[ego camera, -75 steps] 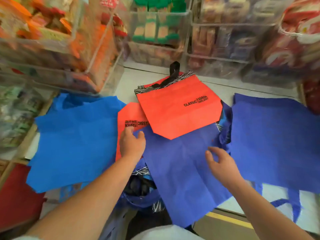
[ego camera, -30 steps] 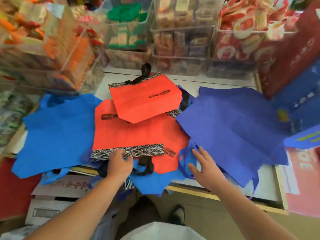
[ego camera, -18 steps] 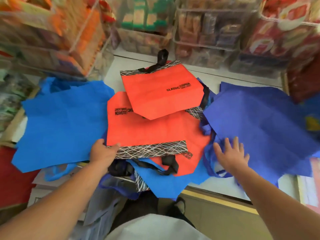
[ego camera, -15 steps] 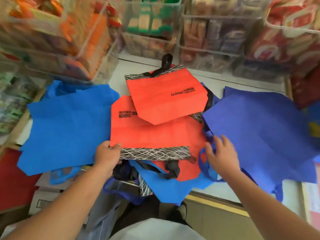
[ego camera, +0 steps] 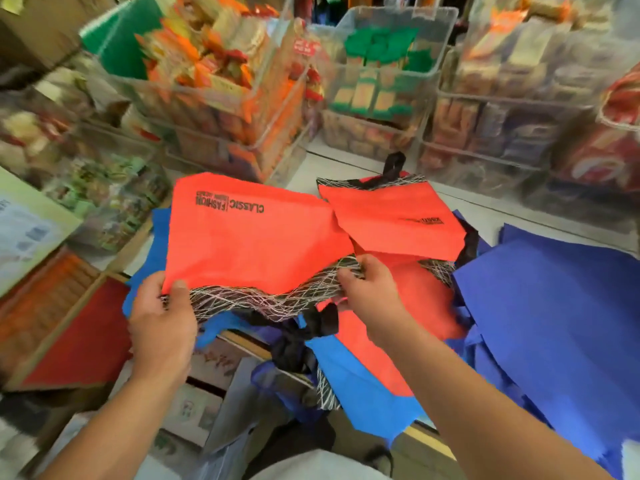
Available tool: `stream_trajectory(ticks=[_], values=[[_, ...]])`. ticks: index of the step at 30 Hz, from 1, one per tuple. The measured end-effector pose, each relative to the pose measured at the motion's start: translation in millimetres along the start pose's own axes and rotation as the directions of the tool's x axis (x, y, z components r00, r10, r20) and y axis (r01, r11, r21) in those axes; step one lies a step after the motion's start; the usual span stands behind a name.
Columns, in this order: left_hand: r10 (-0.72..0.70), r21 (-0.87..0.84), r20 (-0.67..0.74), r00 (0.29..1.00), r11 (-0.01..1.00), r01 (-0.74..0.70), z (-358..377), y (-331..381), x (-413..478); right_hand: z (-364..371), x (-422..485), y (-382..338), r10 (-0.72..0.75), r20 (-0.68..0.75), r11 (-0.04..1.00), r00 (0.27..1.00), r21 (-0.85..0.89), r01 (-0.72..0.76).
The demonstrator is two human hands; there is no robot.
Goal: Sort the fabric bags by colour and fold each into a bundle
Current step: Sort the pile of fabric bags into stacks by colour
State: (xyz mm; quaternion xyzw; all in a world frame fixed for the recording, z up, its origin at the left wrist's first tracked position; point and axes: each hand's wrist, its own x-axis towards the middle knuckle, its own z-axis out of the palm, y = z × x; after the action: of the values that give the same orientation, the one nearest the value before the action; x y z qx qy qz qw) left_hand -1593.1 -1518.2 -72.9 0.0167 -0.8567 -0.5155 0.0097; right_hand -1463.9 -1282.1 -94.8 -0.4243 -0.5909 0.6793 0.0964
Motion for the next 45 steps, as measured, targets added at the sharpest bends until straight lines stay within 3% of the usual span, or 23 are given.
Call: stream_trajectory(ticks=[2,4,7,10,16,20,24,26,28,30,32,34,37,41,45], values=[[-0.046,-0.086,0.023,0.999,0.995,0.048,19,3,14,-12,7,-23,-0.145,-0.109,0.987,0.983,-0.079,0.137],[-0.094,-0.141,0.061,0.994,0.985,0.101,50,7,26,-39,19,-36,-0.170,-0.201,0.985,0.965,-0.067,0.159],[-0.103,-0.170,0.222,0.970,0.975,0.143,111,40,24,-86,39,-40,-0.065,-0.312,0.995,0.948,0.047,0.083],[-0.156,-0.127,0.415,0.897,0.966,0.226,178,72,23,-126,65,-26,0.069,-0.378,0.993,0.923,0.113,-0.028],[-0.365,0.140,0.521,0.772,0.928,0.345,230,80,40,-163,79,0,0.301,-0.504,0.952,0.809,0.214,-0.220],[-0.466,0.217,0.628,0.623,0.874,0.435,235,56,41,-160,86,22,0.315,-0.475,0.936,0.821,0.300,-0.186],[-0.390,-0.112,0.588,0.709,0.828,0.549,247,40,47,-154,110,19,0.256,-0.507,0.931,0.823,0.358,-0.069],[-0.450,-0.103,0.533,0.716,0.806,0.583,247,19,41,-150,114,19,0.221,-0.459,0.918,0.861,0.396,-0.025],[-0.463,0.202,0.546,0.699,0.882,0.426,244,-19,22,-150,112,28,0.299,-0.438,0.881,0.847,0.469,-0.069],[-0.448,0.414,0.626,0.639,0.885,0.214,239,-53,0,-149,105,41,0.398,-0.486,0.891,0.778,0.406,-0.203],[-0.398,0.439,0.636,0.661,0.891,0.115,237,-69,-14,-149,99,62,0.364,-0.552,0.931,0.750,0.196,-0.307],[-0.392,0.432,0.598,0.698,0.892,0.132,237,-71,-18,-144,90,74,0.272,-0.503,0.959,0.820,0.076,-0.272],[-0.379,0.445,0.597,0.707,0.890,0.102,232,-58,-22,-138,79,74,0.314,-0.375,0.947,0.872,0.185,-0.261],[-0.333,0.477,0.609,0.720,0.879,0.003,228,-60,-30,-143,72,77,0.314,-0.332,0.949,0.889,0.148,-0.280],[-0.386,0.598,0.631,0.673,0.795,-0.104,223,-57,-46,-158,70,41,0.278,-0.253,0.887,0.927,0.438,-0.147]])
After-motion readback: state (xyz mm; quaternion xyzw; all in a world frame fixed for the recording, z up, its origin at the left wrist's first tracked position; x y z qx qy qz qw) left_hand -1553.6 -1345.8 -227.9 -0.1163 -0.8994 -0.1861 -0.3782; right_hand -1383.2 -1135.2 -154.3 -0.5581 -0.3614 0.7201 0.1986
